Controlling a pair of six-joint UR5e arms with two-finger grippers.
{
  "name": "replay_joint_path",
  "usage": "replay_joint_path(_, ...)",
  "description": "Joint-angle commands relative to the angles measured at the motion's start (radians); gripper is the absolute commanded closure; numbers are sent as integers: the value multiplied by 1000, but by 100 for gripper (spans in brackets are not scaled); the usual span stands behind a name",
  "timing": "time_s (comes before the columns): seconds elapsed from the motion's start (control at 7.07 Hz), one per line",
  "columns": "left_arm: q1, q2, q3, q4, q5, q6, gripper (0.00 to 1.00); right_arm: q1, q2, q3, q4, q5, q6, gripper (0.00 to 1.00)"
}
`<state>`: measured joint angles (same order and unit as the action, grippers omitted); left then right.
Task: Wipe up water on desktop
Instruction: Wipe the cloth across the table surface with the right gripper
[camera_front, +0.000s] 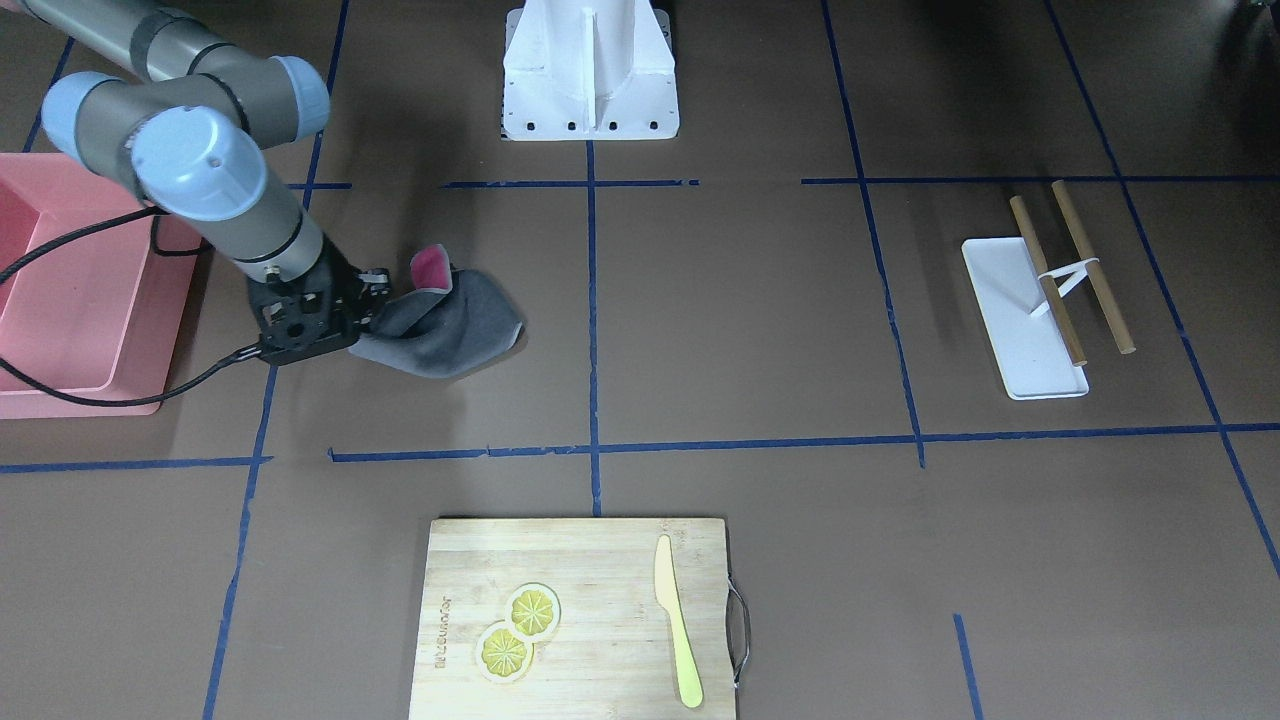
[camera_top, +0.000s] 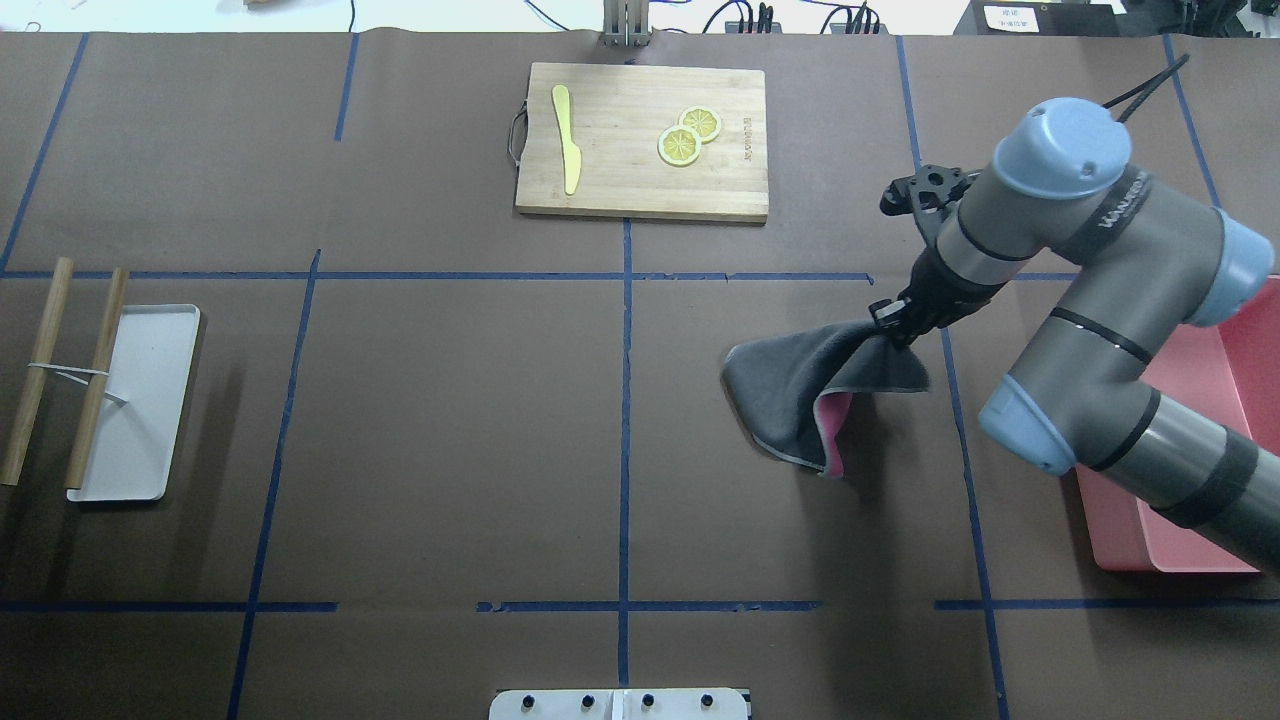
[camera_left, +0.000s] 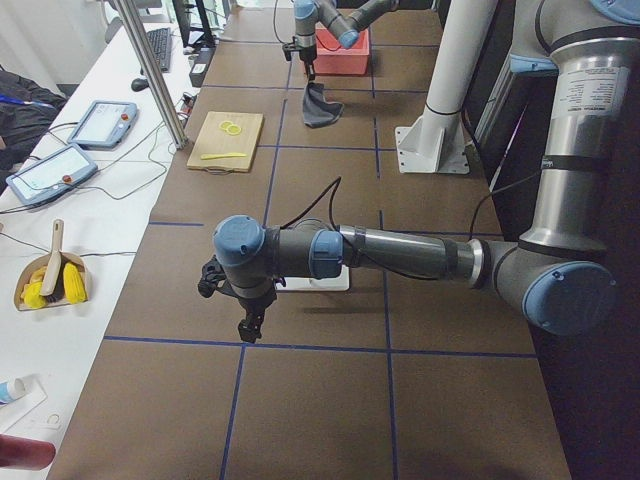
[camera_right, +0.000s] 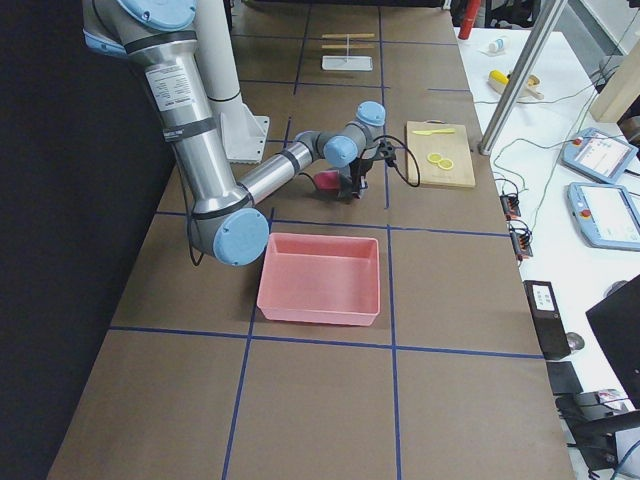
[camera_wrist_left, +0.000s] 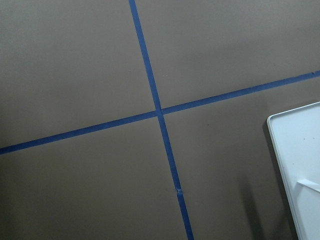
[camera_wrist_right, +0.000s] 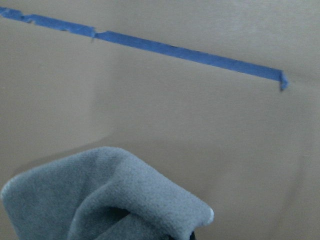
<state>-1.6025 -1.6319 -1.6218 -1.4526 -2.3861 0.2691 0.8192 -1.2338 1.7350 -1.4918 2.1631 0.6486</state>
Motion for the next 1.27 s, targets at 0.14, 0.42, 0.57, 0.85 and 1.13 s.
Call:
replay_joint_path(0.14, -2, 1, 3, -3, -2, 4, 0, 46, -38, 0, -7, 6, -66, 100)
replay_joint_path(0.42, -2, 0, 3, -3, -2, 4, 0, -26, -29, 14, -4, 21, -29, 100)
replay_joint_path(0.57, -2, -5, 5, -3, -1, 2, 0, -85, -29, 49, -1, 24, 46, 99)
replay_joint_path(0.85, -4, -9, 5, -3, 1, 2, 0, -197, -29, 128, 1, 23, 162, 98)
replay_joint_path(1.13, -4, -12, 5, -3, 1, 2, 0, -322, -26, 196, 5, 11, 337, 98)
